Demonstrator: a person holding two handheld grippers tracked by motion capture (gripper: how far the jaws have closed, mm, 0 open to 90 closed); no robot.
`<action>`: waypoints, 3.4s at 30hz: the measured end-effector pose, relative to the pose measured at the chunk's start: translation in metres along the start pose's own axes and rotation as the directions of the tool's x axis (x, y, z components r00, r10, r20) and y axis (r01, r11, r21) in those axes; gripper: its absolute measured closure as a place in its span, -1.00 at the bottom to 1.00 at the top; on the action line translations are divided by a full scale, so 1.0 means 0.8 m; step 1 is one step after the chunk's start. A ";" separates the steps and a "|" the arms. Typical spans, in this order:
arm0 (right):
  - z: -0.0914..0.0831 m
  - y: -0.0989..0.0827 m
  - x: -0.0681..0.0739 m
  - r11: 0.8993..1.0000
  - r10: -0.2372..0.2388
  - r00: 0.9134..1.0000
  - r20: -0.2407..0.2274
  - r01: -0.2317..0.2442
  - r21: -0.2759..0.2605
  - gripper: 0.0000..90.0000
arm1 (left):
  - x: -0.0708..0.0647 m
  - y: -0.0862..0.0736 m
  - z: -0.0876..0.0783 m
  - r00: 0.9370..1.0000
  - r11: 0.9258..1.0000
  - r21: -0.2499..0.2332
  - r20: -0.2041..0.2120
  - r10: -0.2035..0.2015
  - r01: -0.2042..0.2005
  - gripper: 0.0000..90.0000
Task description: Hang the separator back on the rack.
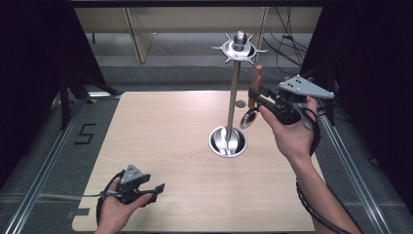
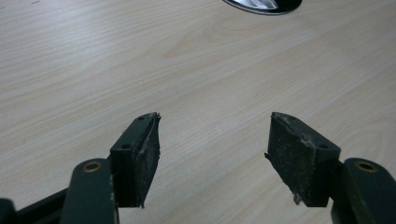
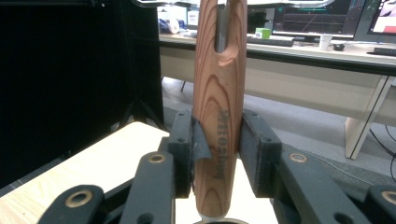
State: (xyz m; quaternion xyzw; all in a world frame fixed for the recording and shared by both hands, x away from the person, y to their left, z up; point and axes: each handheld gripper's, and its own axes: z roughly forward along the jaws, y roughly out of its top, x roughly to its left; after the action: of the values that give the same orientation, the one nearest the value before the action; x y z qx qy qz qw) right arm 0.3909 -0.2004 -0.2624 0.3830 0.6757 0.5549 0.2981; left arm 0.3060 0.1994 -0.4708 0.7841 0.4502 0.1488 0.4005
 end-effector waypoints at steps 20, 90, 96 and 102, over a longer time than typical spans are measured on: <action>0.005 0.006 -0.002 1.000 -0.005 1.000 0.015 0.005 -0.007 0.52 | 0.000 -0.001 0.002 1.000 1.000 -0.003 -0.005 -0.009 0.009 -0.26; -0.004 -0.011 -0.006 0.996 -0.082 0.996 0.037 0.083 -0.016 -0.06 | -0.001 0.000 0.000 1.000 1.000 0.000 0.005 0.003 -0.003 -0.26; -0.019 -0.031 -0.012 0.995 -0.093 0.995 0.020 0.093 0.033 -0.16 | -0.001 0.000 0.001 1.000 1.000 -0.002 -0.007 -0.009 0.009 -0.26; -0.029 -0.052 -0.022 0.993 -0.100 0.995 0.020 0.099 0.057 -0.18 | 0.000 0.000 0.001 1.000 1.000 0.001 -0.008 -0.007 0.007 -0.26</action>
State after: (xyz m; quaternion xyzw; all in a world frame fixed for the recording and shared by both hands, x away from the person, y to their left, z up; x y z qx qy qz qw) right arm 0.3732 -0.2317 -0.2986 0.3632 0.7059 0.5157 0.3222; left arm 0.3063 0.1989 -0.4716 0.7822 0.4546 0.1501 0.3987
